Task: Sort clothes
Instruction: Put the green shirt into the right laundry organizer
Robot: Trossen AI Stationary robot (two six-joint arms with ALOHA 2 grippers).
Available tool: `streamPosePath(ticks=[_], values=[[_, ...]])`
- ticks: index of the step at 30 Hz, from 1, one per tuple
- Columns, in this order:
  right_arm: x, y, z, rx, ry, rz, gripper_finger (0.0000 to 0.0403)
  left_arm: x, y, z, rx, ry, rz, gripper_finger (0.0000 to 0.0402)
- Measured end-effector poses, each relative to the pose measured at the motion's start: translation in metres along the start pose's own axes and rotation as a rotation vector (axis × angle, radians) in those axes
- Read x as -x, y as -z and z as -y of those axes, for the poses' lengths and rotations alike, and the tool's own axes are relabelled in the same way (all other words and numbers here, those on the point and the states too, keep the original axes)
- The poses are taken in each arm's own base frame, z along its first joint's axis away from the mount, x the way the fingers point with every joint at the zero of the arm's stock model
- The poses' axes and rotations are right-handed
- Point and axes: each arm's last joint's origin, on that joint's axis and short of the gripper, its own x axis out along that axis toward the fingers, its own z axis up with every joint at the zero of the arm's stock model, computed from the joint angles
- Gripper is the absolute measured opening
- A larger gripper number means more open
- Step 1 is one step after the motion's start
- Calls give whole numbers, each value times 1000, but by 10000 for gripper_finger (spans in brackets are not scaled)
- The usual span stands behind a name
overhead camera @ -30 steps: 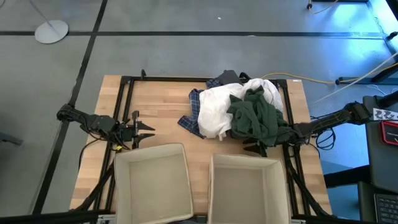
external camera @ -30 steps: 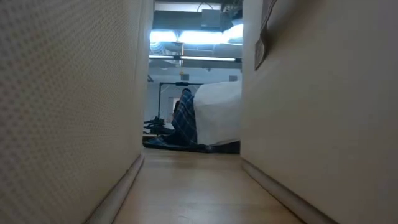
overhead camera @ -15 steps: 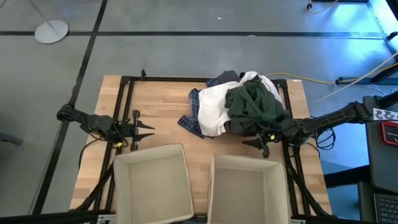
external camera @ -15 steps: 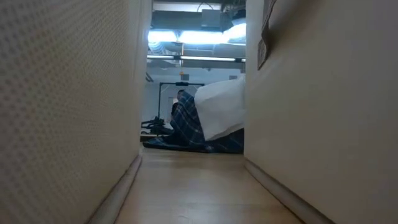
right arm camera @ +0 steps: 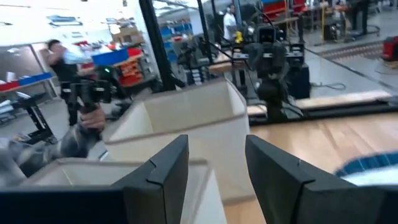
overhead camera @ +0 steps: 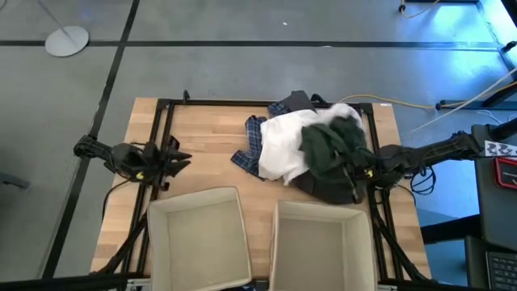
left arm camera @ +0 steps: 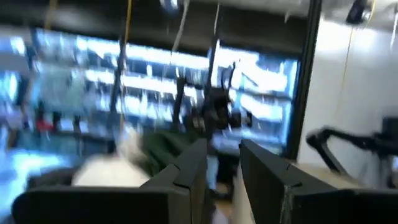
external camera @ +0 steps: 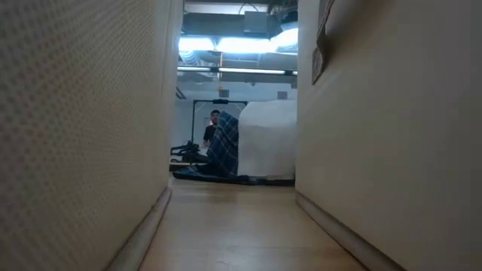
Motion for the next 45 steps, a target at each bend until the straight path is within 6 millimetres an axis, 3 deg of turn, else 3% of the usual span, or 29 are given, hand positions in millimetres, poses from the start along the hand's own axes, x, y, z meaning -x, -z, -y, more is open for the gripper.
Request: streamPosePath(ticks=[5,13,17,22,28,35,40,45], values=[[0,-32,-6,100,31,16,163,-1,-13,-2,-71,-45,105,88],[-8,-98,-11,275,408,-192,163,-6,-17,-10,-199,-208,94,88],[-11,-122,-12,332,607,-281,163,-10,-13,-11,-151,-224,68,88],[-17,-139,-13,369,732,-312,163,-12,-13,-10,-161,-227,78,88],[-27,-143,-10,312,750,-389,176,-12,-13,-10,-158,-227,78,88],[-38,-141,13,237,746,-558,267,-12,-13,-10,-157,-226,76,88],[-40,-129,28,105,754,-703,320,-12,-12,-10,-151,-226,70,88],[-30,-114,28,-88,761,-869,334,-12,-12,-10,-116,-224,73,88]])
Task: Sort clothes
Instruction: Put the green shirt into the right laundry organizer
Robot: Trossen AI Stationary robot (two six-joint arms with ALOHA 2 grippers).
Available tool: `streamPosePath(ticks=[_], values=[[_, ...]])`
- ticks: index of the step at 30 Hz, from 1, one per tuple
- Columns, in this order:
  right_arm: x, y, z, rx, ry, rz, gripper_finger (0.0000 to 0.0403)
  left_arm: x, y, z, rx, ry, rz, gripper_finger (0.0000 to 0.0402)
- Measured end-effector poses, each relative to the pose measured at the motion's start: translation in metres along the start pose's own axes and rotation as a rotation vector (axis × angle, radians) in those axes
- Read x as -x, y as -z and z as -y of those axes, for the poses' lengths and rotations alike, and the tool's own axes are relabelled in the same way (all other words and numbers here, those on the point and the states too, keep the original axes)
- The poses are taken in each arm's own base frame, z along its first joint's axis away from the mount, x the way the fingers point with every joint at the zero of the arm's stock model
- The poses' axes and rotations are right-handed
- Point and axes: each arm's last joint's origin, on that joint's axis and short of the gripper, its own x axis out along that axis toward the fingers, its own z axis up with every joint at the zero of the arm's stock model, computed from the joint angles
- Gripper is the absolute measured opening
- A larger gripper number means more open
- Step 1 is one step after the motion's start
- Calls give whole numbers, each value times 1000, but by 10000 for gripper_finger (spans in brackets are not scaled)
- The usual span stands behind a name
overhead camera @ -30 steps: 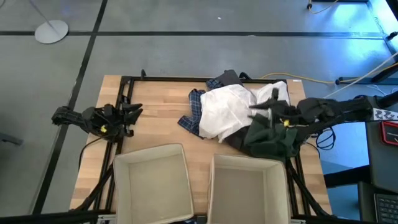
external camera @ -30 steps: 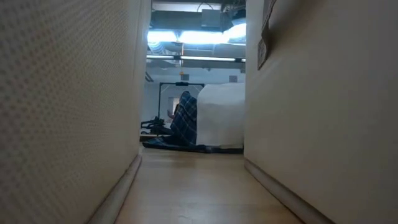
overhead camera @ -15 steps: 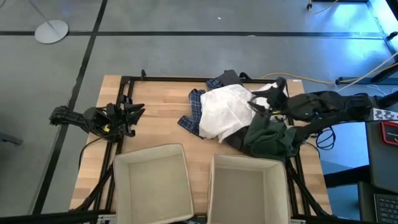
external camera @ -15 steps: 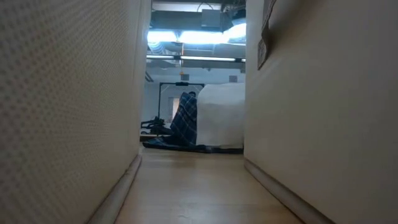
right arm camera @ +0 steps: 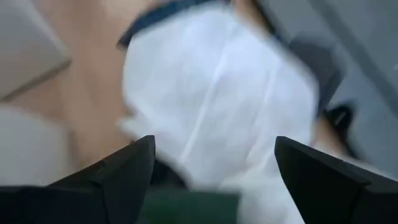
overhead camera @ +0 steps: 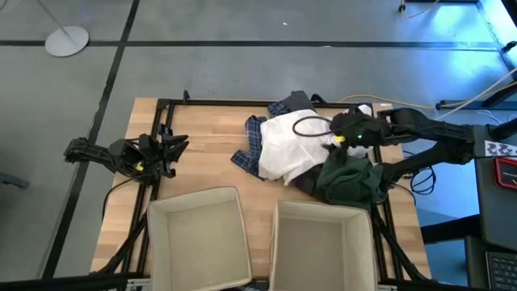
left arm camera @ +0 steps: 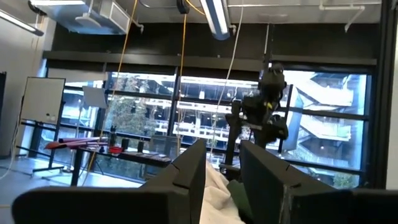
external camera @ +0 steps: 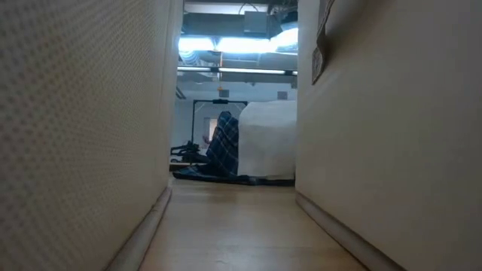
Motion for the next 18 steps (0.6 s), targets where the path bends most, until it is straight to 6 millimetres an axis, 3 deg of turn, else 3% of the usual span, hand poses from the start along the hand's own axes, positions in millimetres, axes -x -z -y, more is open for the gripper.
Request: streamPosePath(ticks=[4,9,18], values=[[3,12,-3,-112,-85,-134,335,0,0,0,0,0,0,88],[11,31,-7,-178,-30,-273,335,0,0,0,-7,0,1,88],[12,52,-27,-203,-32,-283,335,0,0,0,-1,0,1,88]])
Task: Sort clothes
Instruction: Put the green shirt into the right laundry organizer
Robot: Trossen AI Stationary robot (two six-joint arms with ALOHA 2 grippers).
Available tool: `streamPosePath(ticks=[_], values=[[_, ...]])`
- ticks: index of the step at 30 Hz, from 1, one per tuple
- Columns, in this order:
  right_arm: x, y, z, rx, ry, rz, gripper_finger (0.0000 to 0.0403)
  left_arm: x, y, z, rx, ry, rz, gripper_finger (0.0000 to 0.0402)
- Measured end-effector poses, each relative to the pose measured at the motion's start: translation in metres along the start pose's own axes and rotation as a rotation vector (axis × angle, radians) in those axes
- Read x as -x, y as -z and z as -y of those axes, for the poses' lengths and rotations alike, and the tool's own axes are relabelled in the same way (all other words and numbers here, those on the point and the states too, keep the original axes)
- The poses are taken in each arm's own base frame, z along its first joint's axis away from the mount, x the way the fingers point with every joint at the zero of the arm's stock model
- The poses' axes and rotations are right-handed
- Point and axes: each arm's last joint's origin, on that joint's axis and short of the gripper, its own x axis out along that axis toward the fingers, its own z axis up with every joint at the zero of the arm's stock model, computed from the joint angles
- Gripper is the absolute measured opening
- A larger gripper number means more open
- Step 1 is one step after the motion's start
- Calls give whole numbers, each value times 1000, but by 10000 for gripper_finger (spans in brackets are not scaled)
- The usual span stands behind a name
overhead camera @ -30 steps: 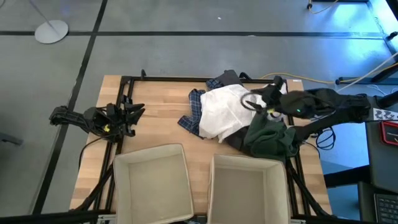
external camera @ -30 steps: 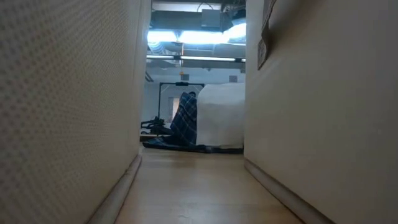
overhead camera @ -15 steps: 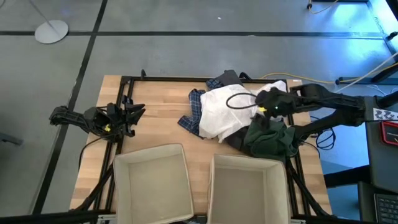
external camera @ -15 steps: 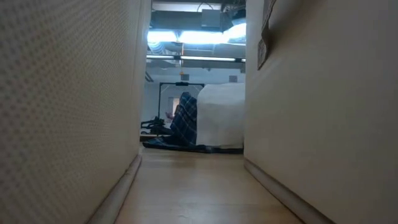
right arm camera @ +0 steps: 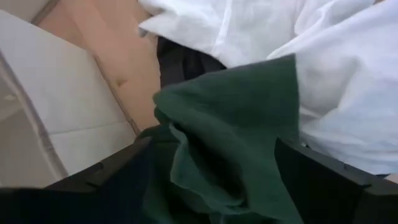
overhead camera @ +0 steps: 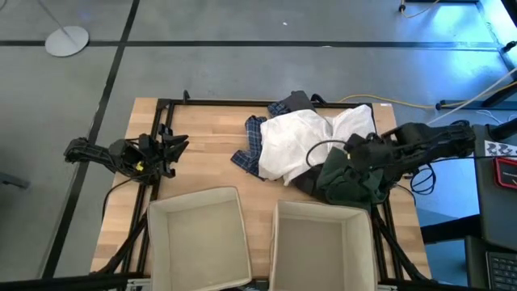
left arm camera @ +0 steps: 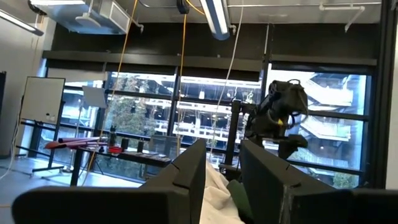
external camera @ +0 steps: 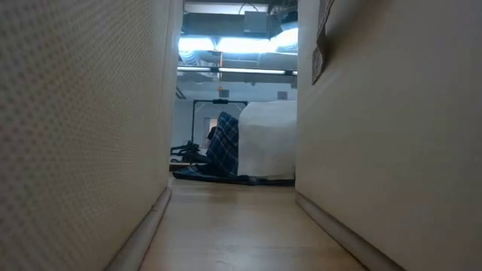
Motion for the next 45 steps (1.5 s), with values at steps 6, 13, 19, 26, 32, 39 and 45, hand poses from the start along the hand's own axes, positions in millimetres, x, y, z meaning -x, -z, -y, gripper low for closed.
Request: streamPosePath(ticks=[6,13,19,26,32,39,45], values=[[-5,9,-5,-9,28,11,335,0,0,0,2,0,0,88],[-23,12,-3,-12,136,41,335,0,0,0,2,0,0,88],[-59,19,4,-26,241,-82,335,0,0,0,1,0,-1,88],[-106,20,3,15,93,-185,335,0,0,0,-1,0,-1,88],[-136,20,13,-2,114,-162,335,0,0,0,-5,0,-1,88],[-168,24,25,1,97,-156,335,0,0,0,-24,0,0,88],[-186,27,32,5,81,-134,333,0,0,0,-24,0,0,88]])
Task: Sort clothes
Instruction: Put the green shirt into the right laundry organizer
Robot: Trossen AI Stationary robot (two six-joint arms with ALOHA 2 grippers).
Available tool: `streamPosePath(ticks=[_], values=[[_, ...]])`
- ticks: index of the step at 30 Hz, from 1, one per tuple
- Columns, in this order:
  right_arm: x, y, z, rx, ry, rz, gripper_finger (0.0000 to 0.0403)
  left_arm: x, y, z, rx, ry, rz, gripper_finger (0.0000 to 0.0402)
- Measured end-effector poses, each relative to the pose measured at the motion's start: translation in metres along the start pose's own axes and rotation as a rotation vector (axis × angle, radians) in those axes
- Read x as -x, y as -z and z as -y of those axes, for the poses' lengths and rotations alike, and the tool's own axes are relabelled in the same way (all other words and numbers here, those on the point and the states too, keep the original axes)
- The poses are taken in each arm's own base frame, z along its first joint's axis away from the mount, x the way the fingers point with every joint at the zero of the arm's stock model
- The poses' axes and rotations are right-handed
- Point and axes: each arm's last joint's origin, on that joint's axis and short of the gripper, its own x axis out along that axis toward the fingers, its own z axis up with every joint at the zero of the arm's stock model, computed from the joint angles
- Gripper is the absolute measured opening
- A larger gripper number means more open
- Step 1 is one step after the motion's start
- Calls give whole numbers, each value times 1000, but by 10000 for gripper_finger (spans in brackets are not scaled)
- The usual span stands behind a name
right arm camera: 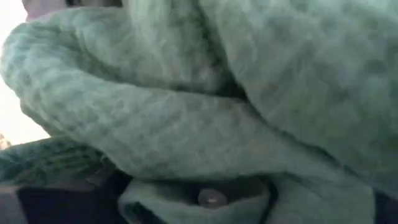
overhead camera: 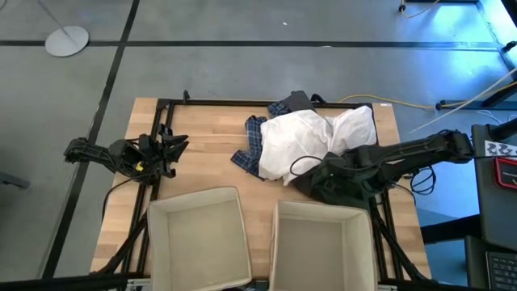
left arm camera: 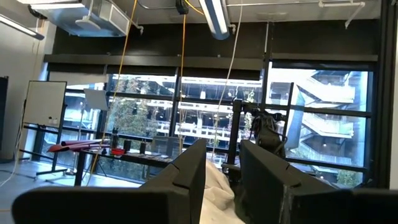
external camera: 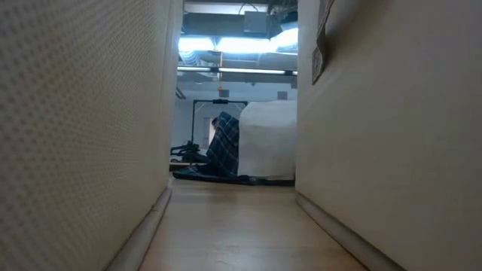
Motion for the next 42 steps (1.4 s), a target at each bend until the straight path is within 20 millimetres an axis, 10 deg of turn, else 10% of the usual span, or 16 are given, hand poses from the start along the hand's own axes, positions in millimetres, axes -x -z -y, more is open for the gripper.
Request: streamPosePath(ticks=[5,14,32,42], values=[[-11,4,1,-1,-22,1,275,0,0,0,1,0,1,88],[-6,3,0,70,-27,-14,32,0,-1,0,0,-1,7,88],[180,-33,-18,149,11,418,34,0,-1,0,-17,-1,7,88],[243,-37,-12,171,-30,679,37,0,-2,0,-29,-3,15,88]])
